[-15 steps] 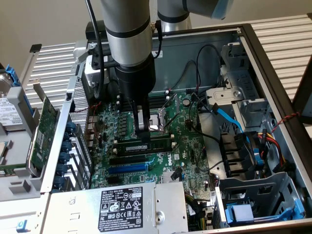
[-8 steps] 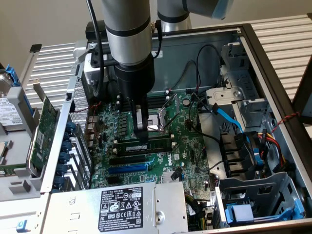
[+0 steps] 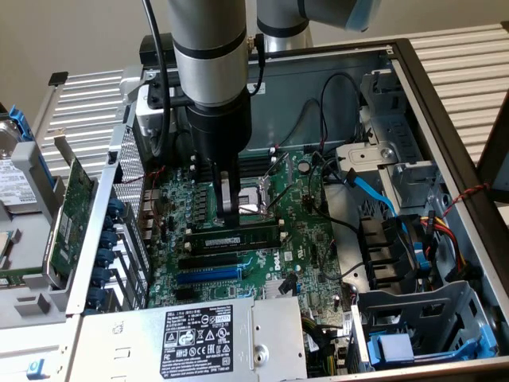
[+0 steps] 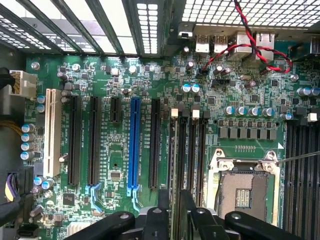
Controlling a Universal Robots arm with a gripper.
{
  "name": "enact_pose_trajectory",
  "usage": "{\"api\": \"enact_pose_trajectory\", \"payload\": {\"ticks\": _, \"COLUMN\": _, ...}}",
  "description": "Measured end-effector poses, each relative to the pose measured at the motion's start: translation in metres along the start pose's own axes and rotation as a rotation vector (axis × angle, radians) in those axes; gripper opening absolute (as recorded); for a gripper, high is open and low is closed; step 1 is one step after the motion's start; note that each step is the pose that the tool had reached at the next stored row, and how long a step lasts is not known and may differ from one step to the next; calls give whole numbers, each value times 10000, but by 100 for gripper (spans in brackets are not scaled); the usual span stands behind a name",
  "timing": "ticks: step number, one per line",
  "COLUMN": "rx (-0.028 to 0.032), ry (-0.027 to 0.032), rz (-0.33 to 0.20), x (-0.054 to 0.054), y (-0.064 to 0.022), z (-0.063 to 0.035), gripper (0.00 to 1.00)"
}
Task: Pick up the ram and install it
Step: 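Press down the ram until it locks into place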
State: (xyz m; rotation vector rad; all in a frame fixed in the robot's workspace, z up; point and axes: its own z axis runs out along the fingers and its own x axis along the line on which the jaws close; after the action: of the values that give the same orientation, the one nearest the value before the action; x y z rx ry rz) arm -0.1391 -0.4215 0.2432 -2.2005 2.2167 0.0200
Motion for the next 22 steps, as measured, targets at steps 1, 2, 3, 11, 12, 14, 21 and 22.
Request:
{"api": "enact_pose_trajectory", "payload": {"ticks": 1, "rx": 0, "ry": 0, "rz": 1, "x": 0, "y": -2, "z": 1, "gripper": 13}}
{"api": "enact_pose_trajectory", "payload": {"ticks": 2, "rx": 1, "ry": -1, "rz": -1, "x": 0, "y": -8, "z": 4, "gripper": 13}}
{"api": "enact_pose_trajectory", "payload": {"ticks": 3, "rx": 0, "ry": -1, "rz": -1, "x": 0, "y": -15, "z": 6, "gripper": 11}}
{"api": "enact_pose_trajectory", "payload": {"ticks": 11, "rx": -1, "ry": 2, "rz": 9, "x": 1, "y": -39, "z": 35, "gripper": 11}}
{"api": "enact_pose_trajectory", "payload": {"ticks": 12, "rx": 0, "ry": 1, "rz": 13, "x": 1, "y": -39, "z": 37, "gripper": 11}}
{"api": "enact_pose_trajectory", "payload": {"ticks": 14, "rx": -1, "ry": 2, "rz": 26, "x": 1, "y": -39, "z": 42, "gripper": 11}}
{"api": "enact_pose_trajectory", "payload": {"ticks": 21, "rx": -30, "ry": 12, "rz": 95, "x": 0, "y": -38, "z": 63, "gripper": 11}}
{"api": "enact_pose_trajectory", "payload": {"ticks": 22, "rx": -42, "ry": 10, "rz": 111, "x": -1, "y": -39, "z": 65, "gripper": 11}}
